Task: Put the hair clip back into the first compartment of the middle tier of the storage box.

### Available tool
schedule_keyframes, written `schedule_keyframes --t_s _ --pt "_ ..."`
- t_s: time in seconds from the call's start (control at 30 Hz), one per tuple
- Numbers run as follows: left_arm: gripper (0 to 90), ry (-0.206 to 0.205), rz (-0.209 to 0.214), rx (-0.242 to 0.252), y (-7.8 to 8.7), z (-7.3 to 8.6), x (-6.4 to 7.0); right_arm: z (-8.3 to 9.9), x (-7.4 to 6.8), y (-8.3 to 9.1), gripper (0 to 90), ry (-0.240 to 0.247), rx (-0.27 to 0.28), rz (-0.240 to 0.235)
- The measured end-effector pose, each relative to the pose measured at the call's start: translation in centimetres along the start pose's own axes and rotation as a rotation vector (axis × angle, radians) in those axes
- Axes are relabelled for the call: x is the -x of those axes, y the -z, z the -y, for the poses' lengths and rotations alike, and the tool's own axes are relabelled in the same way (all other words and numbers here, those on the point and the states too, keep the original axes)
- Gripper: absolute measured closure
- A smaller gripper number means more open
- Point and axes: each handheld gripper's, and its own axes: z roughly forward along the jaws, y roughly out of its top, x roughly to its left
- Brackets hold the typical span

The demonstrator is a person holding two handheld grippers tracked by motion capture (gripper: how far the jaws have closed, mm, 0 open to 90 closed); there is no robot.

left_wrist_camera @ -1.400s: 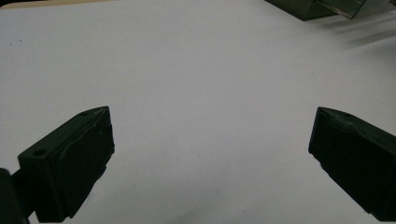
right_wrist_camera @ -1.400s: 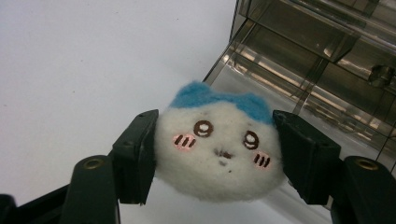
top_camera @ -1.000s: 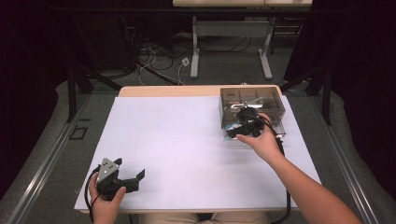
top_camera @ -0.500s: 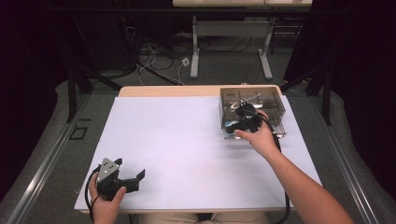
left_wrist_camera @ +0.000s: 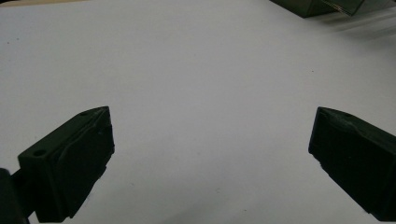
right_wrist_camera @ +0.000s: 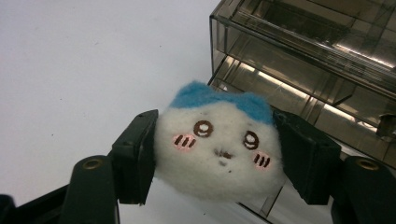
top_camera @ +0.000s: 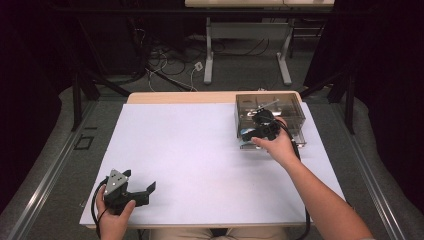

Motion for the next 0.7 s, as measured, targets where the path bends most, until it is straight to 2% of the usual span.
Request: schedule_keyframes --t_s 0.03,0.07,0.23,0.27,0.47,0.57,0.6,0.7 --pt "0.3 -0.006 -0.002 -0.002 0.01 0.0 -0.04 -0.03 0.12 -0.2 33.9 -0.01 0.013 -0.019" --pt "0.3 -0.004 -0.002 -0.001 0.0 0.0 -0.04 -0.05 0.23 -0.2 33.8 -0.007 0.0 -0.009" --pt "0.3 -0.003 0.0 -0.001 -0.05 0.01 -0.01 -0.06 0.52 -0.54 33.7 -0.013 0.023 -0.015" --pt "0.3 -0.003 0.0 -0.001 -0.05 0.01 -0.01 -0.1 0.56 -0.54 33.7 -0.019 0.009 -0.012" --pt "0.3 -0.007 -0.002 -0.001 0.0 0.01 -0.04 -0.09 0.8 -0.9 33.4 -0.019 0.006 -0.01" --pt "0.3 -0.006 -0.003 -0.001 -0.02 0.01 -0.04 -0.11 0.83 -1.05 32.8 -0.043 0.024 -0.034" --pt "0.3 -0.007 -0.002 -0.001 -0.03 0.01 -0.03 -0.12 0.9 -1.02 32.8 -0.035 0.018 -0.016" --pt "0.3 -0.005 -0.001 -0.001 -0.04 0.01 -0.01 -0.15 0.92 -0.99 32.5 -0.039 0.007 -0.006"
